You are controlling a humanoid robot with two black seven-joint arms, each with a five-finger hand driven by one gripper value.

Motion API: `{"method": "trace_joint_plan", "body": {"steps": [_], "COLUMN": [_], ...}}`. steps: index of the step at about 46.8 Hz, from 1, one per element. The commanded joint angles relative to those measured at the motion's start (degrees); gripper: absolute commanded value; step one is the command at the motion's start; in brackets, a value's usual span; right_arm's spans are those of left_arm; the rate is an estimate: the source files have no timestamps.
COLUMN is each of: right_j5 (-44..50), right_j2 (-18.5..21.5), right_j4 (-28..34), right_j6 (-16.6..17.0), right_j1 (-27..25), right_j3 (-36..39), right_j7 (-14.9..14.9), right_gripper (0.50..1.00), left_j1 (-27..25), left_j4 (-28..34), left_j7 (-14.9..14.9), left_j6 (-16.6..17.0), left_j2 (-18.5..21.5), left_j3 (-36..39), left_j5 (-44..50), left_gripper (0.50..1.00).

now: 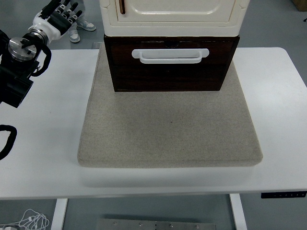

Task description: Open the drawer under the combination cabinet

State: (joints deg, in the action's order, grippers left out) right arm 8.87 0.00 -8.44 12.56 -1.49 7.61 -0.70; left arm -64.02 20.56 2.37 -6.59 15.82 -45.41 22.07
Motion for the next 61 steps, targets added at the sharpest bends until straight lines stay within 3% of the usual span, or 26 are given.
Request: {"method": "trace_joint_plan", "body": {"steps": [1, 23, 36, 47, 61], "right_j5": [0.0, 0.0, 0.0, 0.0, 0.0], "right_j2": [0.0, 0.0, 0.0, 0.0, 0.0], "right_j4": [0.0, 0.0, 0.0, 0.0, 0.0], "right_j6": [0.0, 0.0, 0.0, 0.0, 0.0], "right_j1": [0.0, 0.0, 0.0, 0.0, 0.0], "right_j3": [-0.1, 0.0, 0.0, 0.0, 0.0], "right_j7": [0.0, 0.0, 0.0, 0.0, 0.0], "right_gripper": [0.926, 0.926, 0.926, 0.926, 0.926], "left_j1": [-0.1, -0.3, -6.5, -9.8, -16.7], "left_j4": [0.0, 0.0, 1.6, 13.4, 25.9], "left_j7": [0.0, 0.0, 0.0, 0.0, 0.1], "left_j6": [-0.2, -1.8, -3.2, -4.4, -4.4], "left_j2": [0.0, 1.4, 6.3, 14.2, 20.2], "left_j3": [-0.1, -1.0, 0.0, -0.1, 0.0], "left_j5": [0.0, 0.1, -0.1, -1.4, -2.9], "left_gripper": [1.000, 1.000, 1.000, 1.000, 1.000]}}
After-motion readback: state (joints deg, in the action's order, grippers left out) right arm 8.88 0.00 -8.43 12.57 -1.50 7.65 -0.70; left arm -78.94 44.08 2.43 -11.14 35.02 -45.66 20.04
